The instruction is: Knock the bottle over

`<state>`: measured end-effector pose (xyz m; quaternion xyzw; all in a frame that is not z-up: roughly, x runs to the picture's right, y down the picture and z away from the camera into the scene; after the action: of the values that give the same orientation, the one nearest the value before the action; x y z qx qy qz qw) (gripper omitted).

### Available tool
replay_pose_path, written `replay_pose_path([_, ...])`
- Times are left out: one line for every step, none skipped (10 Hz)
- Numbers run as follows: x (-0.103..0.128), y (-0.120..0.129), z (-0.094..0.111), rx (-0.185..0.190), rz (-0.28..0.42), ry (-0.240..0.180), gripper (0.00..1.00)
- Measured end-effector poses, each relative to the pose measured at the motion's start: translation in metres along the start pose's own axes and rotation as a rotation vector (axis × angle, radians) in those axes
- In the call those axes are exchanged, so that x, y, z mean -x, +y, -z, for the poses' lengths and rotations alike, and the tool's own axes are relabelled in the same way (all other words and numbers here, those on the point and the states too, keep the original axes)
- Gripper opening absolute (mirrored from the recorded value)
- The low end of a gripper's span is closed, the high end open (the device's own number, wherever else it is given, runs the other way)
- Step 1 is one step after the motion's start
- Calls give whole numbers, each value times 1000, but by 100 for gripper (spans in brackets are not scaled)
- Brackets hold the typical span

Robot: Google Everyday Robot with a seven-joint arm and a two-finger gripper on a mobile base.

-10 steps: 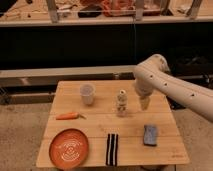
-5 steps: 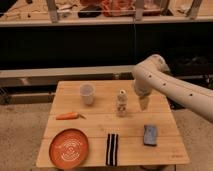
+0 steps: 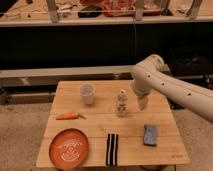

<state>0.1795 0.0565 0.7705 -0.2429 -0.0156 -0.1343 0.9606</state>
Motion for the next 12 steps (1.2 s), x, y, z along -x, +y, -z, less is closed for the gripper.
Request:
replay_pose_path([1,-1,-1,1,3,-1,80])
replay_pose_path([2,-1,-1,1,4,-2,80])
replay_pose_path([3,-1,-2,3,6,-3,80])
replay_pose_path([4,-1,-2,4,9,-4,80])
replay_pose_path([4,-2,-2,4,10,-5,80])
replay_pose_path([5,-2,-3,4,10,-6,80])
replay_pose_path([6,-2,-3,5,10,-7,80])
replay_pose_path([6,-3,-3,7,11,-8,76])
replay_pose_path([8,-3,-3,7,13,-10,73])
replay_pose_path([9,-4,-3,8,14,-11,74])
replay_pose_path([11,-4,-3,10,17,-13,79])
replay_pose_path([12,-4,-4,12,18,-16,80])
